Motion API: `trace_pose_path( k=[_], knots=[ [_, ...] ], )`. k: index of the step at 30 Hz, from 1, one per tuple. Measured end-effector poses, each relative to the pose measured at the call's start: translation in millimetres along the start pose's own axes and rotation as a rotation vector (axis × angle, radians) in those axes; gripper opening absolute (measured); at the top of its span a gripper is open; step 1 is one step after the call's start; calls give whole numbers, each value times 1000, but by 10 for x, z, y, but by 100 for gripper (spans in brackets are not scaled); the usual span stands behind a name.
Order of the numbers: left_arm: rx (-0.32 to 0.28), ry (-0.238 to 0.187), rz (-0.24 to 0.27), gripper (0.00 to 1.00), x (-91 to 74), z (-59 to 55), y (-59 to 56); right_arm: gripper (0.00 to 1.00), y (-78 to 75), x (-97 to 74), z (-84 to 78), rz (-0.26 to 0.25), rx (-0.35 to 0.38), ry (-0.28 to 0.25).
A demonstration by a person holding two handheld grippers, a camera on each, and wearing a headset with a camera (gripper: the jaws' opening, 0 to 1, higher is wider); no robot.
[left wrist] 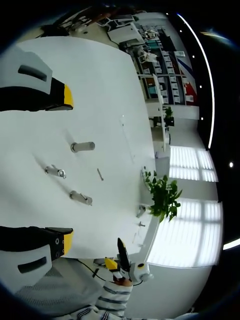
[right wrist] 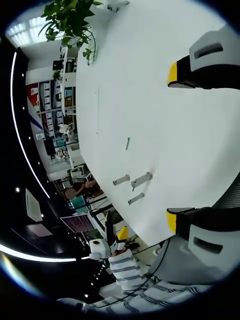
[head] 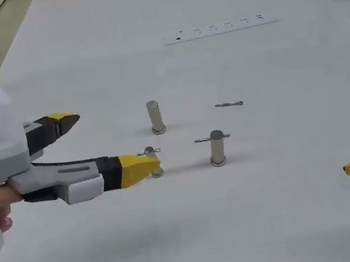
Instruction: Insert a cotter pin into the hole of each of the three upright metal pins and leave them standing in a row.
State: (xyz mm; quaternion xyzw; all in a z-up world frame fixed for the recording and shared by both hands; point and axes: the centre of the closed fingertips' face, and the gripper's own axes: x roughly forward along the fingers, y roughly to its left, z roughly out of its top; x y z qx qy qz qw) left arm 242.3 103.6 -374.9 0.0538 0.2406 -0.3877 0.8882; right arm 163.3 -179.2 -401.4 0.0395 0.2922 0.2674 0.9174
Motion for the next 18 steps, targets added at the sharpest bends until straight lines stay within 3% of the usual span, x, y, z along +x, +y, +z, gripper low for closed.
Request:
trace_pose_path(
  k=[6, 10, 18],
  knots=[
    [24, 0, -12, 94, 132, 114, 117, 98, 1, 0, -61, -1, 23, 3],
    [53, 34, -13, 90, 237, 112, 213, 98, 10, -4, -93, -4, 35, 8],
    [109, 62, -52, 81, 468, 192, 297, 97, 8, -21, -143, -10, 51, 19]
  ],
)
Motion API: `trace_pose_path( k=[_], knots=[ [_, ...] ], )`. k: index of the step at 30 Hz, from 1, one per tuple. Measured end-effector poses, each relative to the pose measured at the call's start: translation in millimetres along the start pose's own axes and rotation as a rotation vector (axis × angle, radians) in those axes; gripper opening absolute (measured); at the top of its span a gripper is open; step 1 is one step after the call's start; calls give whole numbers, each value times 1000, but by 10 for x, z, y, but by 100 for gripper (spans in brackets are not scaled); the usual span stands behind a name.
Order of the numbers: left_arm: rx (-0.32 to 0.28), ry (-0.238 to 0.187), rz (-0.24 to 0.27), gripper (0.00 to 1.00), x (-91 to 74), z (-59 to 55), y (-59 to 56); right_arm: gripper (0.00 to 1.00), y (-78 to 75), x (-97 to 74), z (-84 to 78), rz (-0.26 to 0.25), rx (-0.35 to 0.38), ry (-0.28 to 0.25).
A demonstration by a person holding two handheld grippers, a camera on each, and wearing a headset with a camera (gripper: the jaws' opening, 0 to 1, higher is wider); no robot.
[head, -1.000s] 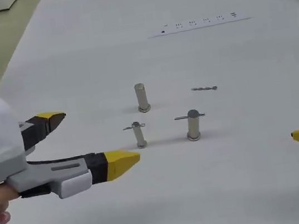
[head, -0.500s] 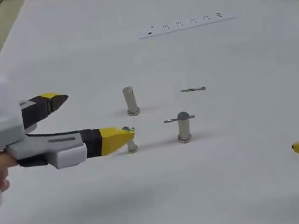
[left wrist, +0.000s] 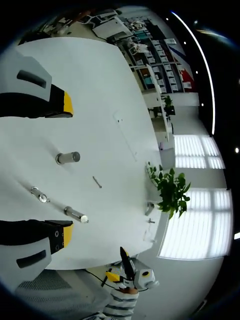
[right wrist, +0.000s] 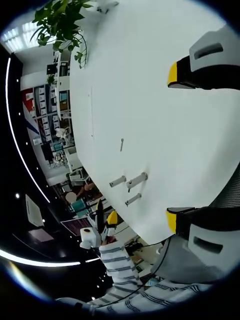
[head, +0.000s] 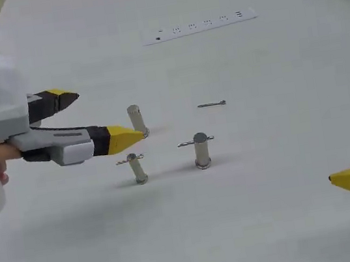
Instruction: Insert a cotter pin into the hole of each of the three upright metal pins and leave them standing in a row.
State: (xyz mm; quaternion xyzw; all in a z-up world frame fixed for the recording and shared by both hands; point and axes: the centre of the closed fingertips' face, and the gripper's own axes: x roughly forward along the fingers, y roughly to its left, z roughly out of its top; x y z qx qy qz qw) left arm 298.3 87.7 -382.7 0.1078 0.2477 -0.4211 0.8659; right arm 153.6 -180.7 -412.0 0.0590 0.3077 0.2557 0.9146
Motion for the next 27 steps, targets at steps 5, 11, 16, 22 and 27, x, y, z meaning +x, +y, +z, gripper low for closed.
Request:
trace_pose_path(
  k=[5, 11, 16, 22, 27],
  knots=[
    [23, 12, -13, 73, 150, 40, 91, 97, 14, 13, -18, 1, 4, 9],
    [50, 71, -44, 60, 326, -53, 126, 97, 27, 25, -41, 2, 10, 21],
    [78, 99, -56, 53, 445, -121, 133, 96, 30, 39, -61, 2, 11, 34],
    [61, 125, -45, 39, 599, -205, 199, 96, 30, 53, -55, 3, 17, 35],
    [66, 155, -56, 29, 691, -299, 192, 95, 31, 64, -36, 3, 30, 25]
  ],
)
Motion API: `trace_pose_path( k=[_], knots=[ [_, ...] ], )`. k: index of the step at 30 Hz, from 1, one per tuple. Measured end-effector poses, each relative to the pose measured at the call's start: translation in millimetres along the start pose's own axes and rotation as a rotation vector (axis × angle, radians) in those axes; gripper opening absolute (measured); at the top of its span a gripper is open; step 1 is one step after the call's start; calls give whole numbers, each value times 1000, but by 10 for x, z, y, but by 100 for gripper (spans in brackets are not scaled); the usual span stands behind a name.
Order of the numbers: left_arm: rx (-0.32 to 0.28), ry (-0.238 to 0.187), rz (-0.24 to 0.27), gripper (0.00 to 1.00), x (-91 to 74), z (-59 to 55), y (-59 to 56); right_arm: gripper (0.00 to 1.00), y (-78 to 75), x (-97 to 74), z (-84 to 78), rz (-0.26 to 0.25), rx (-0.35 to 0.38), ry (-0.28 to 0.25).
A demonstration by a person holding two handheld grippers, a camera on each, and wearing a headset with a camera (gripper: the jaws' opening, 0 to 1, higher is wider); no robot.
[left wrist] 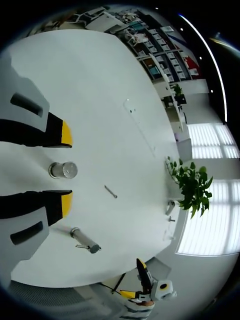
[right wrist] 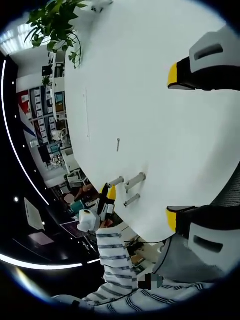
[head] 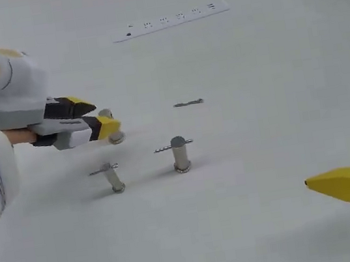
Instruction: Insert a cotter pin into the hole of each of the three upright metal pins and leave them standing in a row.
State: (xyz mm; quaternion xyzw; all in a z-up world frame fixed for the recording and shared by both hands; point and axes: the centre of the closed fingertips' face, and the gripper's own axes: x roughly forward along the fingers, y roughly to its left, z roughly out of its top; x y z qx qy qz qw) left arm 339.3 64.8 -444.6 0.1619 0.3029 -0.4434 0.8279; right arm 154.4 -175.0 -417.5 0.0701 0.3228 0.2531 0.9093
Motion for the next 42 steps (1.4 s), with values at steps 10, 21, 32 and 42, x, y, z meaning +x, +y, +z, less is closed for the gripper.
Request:
trace_pose_path(
  k=[10, 21, 32, 42],
  knots=[
    [37, 17, -2, 19, 106, -31, -21, 95, -26, 20, -13, -2, 16, -2],
    [43, 15, -17, 10, 100, -25, -56, 93, -32, 13, -15, -4, 25, -6],
    [33, 48, 42, 9, -38, -6, 18, 92, 28, 24, 21, 11, 2, -6],
    [21, 9, 70, 9, -406, 210, -47, 92, 83, 19, 43, 28, -18, -12]
  ],
)
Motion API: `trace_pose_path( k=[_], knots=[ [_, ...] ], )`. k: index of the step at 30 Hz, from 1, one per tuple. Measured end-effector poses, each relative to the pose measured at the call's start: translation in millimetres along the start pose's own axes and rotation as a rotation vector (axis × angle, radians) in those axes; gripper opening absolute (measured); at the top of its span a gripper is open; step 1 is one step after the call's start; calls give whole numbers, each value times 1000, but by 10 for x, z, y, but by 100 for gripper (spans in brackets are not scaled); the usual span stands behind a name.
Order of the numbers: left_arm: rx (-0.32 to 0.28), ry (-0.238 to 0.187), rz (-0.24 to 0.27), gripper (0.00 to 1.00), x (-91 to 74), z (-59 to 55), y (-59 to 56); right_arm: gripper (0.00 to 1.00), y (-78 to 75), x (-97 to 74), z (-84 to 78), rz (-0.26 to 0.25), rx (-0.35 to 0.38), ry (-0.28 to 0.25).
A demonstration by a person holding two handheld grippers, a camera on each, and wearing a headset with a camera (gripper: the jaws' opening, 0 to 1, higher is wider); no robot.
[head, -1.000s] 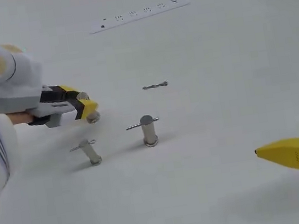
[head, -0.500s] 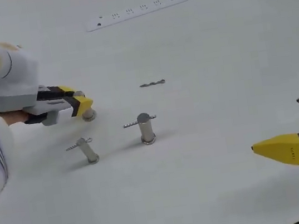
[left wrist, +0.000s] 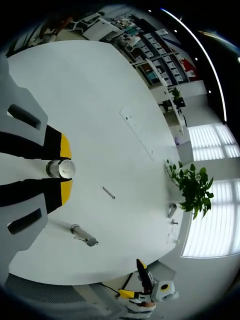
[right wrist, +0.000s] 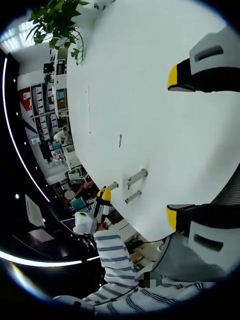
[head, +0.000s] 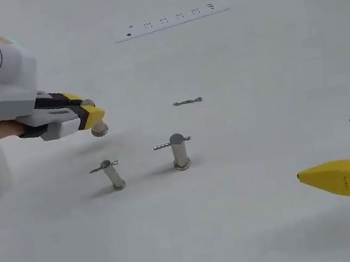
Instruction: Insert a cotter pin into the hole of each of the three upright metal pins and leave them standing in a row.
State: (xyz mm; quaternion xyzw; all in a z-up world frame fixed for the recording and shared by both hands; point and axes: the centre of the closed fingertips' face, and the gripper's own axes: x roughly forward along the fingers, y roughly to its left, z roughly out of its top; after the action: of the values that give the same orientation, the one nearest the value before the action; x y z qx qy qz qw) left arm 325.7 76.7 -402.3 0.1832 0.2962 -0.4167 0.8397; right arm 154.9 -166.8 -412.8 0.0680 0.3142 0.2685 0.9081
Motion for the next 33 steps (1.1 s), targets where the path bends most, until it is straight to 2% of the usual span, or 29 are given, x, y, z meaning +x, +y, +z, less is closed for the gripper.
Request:
trace_pose_path(
  k=[1, 3, 5, 9, 11, 16, 19, 22, 25, 27, 29, 33],
  knots=[
    [1, -14, 5, 9, -54, 35, -19, 92, 11, 2, 5, 6, -4, -1],
    [0, -26, 22, 9, -212, 99, -147, 92, 24, 4, 14, 11, -12, -2],
    [-14, -39, 36, 9, -298, 145, -157, 92, 36, 3, 18, 15, -16, -2],
    [-20, -53, 32, 9, -447, 207, -230, 92, 63, 5, 21, 27, -26, -4],
    [-56, -48, 27, 9, -528, 234, -304, 92, 72, 7, 18, 32, -28, -5],
    [-41, -64, 18, 9, -640, 303, -479, 92, 90, 9, 12, 42, -32, -7],
    [-29, -69, -3, 9, -661, 305, -637, 92, 104, 5, 13, 47, -35, -10],
    [-61, -51, -35, 9, -659, 273, -822, 92, 122, 3, 11, 52, -39, -10],
    [-63, -57, -69, 9, -645, 257, -1043, 92, 155, 11, -1, 63, -40, -10],
    [-107, -41, -94, 9, -619, 222, -1122, 91, 180, 23, -22, 74, -40, -3],
    [-88, -58, -100, 9, -617, 247, -1231, 91, 189, 33, -50, 75, -47, 8],
    [-124, -72, -115, 9, -606, 274, -1410, 91, 206, 32, -51, 82, -45, 6]
  ],
)
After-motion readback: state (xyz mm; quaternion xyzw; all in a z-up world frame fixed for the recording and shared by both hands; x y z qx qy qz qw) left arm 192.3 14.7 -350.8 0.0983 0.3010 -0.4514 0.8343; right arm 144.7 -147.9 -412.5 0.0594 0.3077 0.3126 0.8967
